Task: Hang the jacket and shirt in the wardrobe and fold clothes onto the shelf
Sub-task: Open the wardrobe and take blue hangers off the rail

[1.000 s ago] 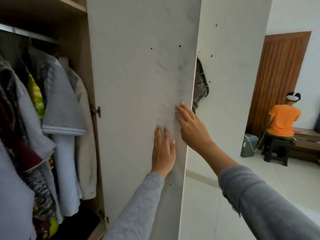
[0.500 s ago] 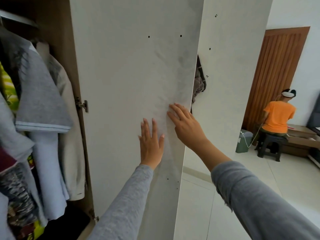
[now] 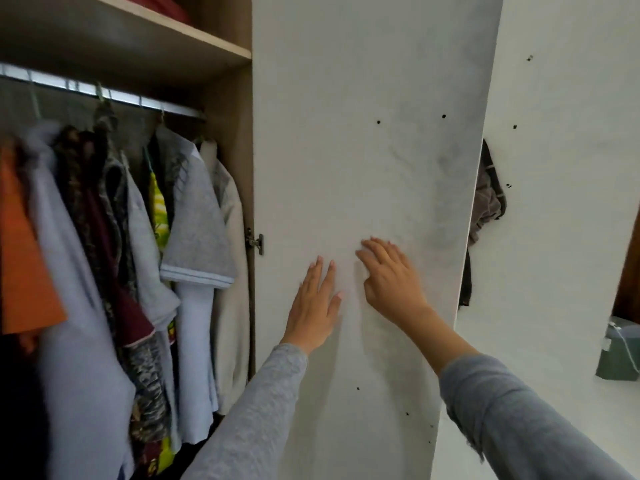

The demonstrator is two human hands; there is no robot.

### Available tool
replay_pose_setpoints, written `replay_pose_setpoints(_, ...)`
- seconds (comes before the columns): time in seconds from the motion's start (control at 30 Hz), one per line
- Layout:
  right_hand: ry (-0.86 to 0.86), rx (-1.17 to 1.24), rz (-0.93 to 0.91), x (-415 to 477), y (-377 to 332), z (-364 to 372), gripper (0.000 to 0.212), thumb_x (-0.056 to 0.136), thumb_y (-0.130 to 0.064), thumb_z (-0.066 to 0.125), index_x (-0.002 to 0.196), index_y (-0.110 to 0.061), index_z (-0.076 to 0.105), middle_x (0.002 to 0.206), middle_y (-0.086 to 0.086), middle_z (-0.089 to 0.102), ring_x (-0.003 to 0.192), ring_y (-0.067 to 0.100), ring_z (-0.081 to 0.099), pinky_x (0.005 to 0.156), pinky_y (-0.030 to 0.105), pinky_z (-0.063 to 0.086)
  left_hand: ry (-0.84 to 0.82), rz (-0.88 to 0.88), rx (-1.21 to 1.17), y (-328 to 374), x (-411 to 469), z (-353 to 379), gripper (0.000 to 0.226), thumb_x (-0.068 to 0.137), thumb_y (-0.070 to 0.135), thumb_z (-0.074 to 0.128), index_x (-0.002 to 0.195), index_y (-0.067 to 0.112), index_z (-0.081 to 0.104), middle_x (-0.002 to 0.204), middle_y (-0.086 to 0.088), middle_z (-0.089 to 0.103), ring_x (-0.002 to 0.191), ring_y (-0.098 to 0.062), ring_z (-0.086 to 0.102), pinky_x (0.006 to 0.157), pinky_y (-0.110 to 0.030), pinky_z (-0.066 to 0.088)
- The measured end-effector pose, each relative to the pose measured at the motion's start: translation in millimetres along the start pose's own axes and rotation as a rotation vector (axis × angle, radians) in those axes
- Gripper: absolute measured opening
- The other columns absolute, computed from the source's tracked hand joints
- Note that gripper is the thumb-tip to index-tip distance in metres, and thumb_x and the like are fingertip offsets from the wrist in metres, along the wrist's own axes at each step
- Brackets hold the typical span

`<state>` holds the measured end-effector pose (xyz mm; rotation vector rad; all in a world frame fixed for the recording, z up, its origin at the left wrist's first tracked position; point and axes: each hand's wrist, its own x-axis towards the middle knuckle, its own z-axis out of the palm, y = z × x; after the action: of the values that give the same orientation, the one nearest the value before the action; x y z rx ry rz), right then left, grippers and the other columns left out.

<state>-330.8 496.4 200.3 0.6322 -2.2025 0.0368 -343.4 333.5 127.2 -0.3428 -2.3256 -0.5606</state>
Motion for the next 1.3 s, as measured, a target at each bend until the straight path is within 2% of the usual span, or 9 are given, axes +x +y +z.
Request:
replay_pose_setpoints(0.13, 0.034, 0.317, -0.001, 37.4, -42.4, 10.0, 0.047, 0.076, -0.003, 0.053, 0.123, -0.007, 0.058, 0.131, 0.01, 0.055, 0.123, 0.028, 0.051, 0.103, 0.037, 0.038, 0.048, -0.06, 0.017, -35.4, -2.1, -45.9, 0.056, 0.099, 0.038, 0.032, 0.15, 0.018, 0.018, 0.158, -0.001, 0.013, 0.145, -0.014, 0.012, 0.117, -0.037, 0.017)
replay_pose_setpoints(0.27, 0.046, 0.575, -0.033, 75.4, -90.1, 10.9, 0.041, 0.082, -0.005, 0.053, 0.123, -0.008, 0.057, 0.128, 0.007, 0.055, 0.116, 0.027, 0.052, 0.094, 0.036, 0.042, 0.099, -0.202, 0.036, -77.3, -14.4, -102.5, 0.046, 0.1, 0.034, 0.038, 0.142, 0.015, 0.036, 0.15, -0.005, 0.032, 0.137, -0.021, 0.033, 0.111, -0.034, 0.029)
replay_pose_setpoints(0.43, 0.02, 0.861, -0.13, 117.4, -162.3, 5.4, 0.037, 0.083, -0.007, 0.054, 0.119, -0.011, 0.058, 0.123, 0.01, 0.054, 0.112, 0.031, 0.053, 0.092, 0.04, 0.044, 0.378, -0.324, 0.098, -113.7, -46.4, -190.0, 0.034, 0.1, 0.022, 0.041, 0.127, 0.004, 0.052, 0.135, -0.008, 0.045, 0.127, -0.018, 0.043, 0.106, -0.02, 0.028)
replay_pose_setpoints(0.6, -0.033, 1.126, -0.286, 149.1, -244.3, -11.7, 0.032, 0.09, -0.007, 0.053, 0.122, -0.01, 0.056, 0.128, 0.007, 0.052, 0.119, 0.023, 0.048, 0.093, 0.028, 0.037, 0.672, -0.445, 0.207, -126.5, -94.5, -280.0, 0.024, 0.1, 0.02, 0.04, 0.107, 0.009, 0.059, 0.106, 0.003, 0.052, 0.097, -0.009, 0.052, 0.083, -0.019, 0.038)
replay_pose_setpoints(0.73, -0.067, 1.336, -0.356, 168.9, -307.4, -33.3, 0.03, 0.09, -0.007, 0.053, 0.119, -0.01, 0.059, 0.121, 0.006, 0.058, 0.113, 0.019, 0.053, 0.09, 0.022, 0.038, 0.938, -0.535, 0.268, -142.5, -134.8, -344.9, 0.025, 0.098, 0.015, 0.042, 0.091, 0.003, 0.063, 0.089, -0.005, 0.058, 0.085, -0.019, 0.056, 0.078, -0.027, 0.041)
replay_pose_setpoints(0.9, -0.098, 1.54, -0.433, 201.8, -387.9, -70.3, 0.023, 0.092, -0.008, 0.053, 0.114, -0.008, 0.061, 0.108, 0.002, 0.061, 0.103, 0.013, 0.054, 0.085, 0.02, 0.037, 1.136, -0.756, -0.016, -197.8, -175.0, -431.9, 0.034, 0.098, 0.007, 0.037, 0.07, 0.015, 0.053, 0.067, -0.001, 0.057, 0.067, -0.018, 0.052, 0.069, -0.03, 0.043)
replay_pose_setpoints(1.03, -0.076, 1.559, -0.492, 241.0, -448.8, -94.9, 0.022, 0.094, -0.017, 0.052, 0.113, -0.01, 0.06, 0.103, -0.001, 0.058, 0.098, 0.013, 0.053, 0.077, 0.019, 0.035, 1.192, -0.911, -0.328, -258.8, -179.3, -489.1, 0.035, 0.098, 0.006, 0.034, 0.067, 0.008, 0.049, 0.049, -0.005, 0.054, 0.039, -0.01, 0.05, 0.042, -0.018, 0.037)
replay_pose_setpoints(1.17, -0.164, 1.569, -0.423, 287.1, -497.2, -116.2, 0.022, 0.098, -0.03, 0.045, 0.11, -0.015, 0.056, 0.108, 0.001, 0.058, 0.097, 0.016, 0.052, 0.081, 0.031, 0.044, 1.034, -0.987, -0.556, -293.4, -156.9, -512.7, 0.035, 0.097, 0.01, 0.03, 0.066, 0.01, 0.046, 0.034, 0.004, 0.05, 0.04, -0.01, 0.046, 0.045, -0.018, 0.034)
replay_pose_setpoints(1.3, -0.275, 1.575, -0.285, 330.0, -545.5, -128.2, 0.032, 0.096, -0.036, 0.044, 0.116, -0.013, 0.05, 0.112, 0.007, 0.056, 0.099, 0.023, 0.054, 0.094, 0.046, 0.048, 0.889, -0.97, -0.65, -320.3, -130.3, -527.0, 0.033, 0.101, 0.018, 0.029, 0.081, 0.007, 0.053, 0.072, -0.008, 0.06, 0.066, -0.018, 0.055, 0.052, -0.024, 0.049)
